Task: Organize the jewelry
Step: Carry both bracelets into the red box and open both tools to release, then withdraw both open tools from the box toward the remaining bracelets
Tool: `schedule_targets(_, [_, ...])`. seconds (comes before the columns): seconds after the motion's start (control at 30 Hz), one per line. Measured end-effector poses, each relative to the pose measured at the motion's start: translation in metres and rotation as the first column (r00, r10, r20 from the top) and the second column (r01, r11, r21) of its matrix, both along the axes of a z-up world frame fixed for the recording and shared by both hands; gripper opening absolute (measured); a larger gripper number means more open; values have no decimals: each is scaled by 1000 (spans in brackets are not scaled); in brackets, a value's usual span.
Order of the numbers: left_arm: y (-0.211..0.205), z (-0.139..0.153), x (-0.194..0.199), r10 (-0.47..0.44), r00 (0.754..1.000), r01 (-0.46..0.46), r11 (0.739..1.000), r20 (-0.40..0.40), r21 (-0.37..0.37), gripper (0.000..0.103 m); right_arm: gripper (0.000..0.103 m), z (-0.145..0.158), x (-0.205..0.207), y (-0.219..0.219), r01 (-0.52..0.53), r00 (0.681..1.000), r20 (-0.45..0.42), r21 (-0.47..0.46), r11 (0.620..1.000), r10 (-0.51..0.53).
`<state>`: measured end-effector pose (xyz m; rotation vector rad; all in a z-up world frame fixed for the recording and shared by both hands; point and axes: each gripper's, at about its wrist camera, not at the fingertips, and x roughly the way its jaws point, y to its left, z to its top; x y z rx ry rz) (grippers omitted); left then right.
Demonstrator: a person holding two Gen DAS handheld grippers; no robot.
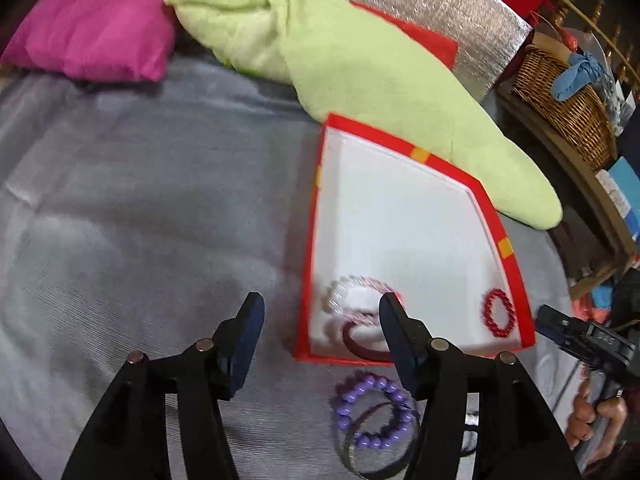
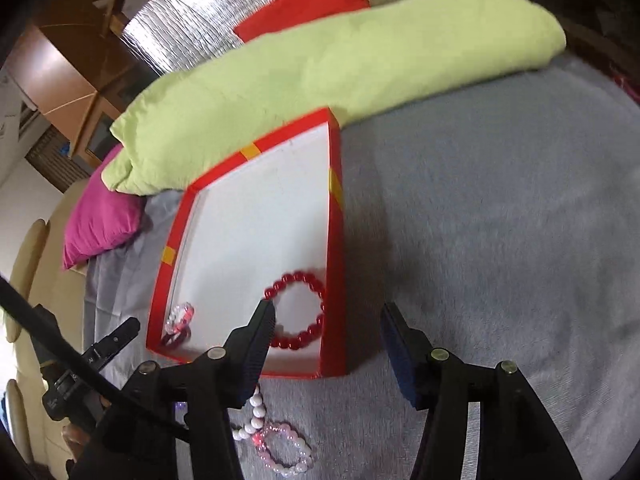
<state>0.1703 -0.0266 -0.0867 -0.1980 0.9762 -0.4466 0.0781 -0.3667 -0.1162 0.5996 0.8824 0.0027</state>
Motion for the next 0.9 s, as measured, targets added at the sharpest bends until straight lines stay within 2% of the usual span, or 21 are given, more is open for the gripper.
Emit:
schedule_targets(0.1, [-7, -10, 1, -28, 999, 26, 999, -44, -44, 61, 25, -4, 4, 5, -23, 1000, -7, -14, 1000, 23])
schedule_targets(0.13, [-10, -12, 0, -42, 997, 38, 997, -57, -65, 61, 23, -4, 5, 8, -28, 1000, -10, -27, 999, 27])
schedule_targets(0.23, [-15, -11, -4, -43, 998, 41, 998, -40, -43, 60, 22, -4, 9, 13, -26, 1000, -6, -85, 996, 26])
schedule_targets(0.33, [-18, -11, -9, -54, 997, 51, 997, -47, -66, 60, 22, -3, 10, 10, -11, 1000, 5, -109, 994, 12])
schedule_targets(0.47, [-24, -9, -15, -59, 998, 58, 997, -36, -42, 61, 22, -1, 10, 6, -6, 1000, 25, -137, 991, 10])
schedule_targets(0.57, [-16, -7, -13, -38, 998, 34, 997, -55, -74, 62, 21, 1, 8, 7, -5, 1000, 27, -138, 990, 9])
schedule_targets(0.63, [-12, -1, -15, -27, 999, 23, 996, -44, -81, 62, 22, 11, 3, 8, 3, 999, 39, -171, 985, 4])
schedule_targets(0.77, [0, 12, -28, -25, 1000, 25, 998, 11, -56, 62, 22, 30, -21, 9, 1, 995, 102, -172, 985, 17])
schedule_targets(0.9, [12, 15, -38, -17, 1000, 17, 1000, 12, -19, 62, 24, 35, -44, 12, -50, 992, 109, -130, 990, 64])
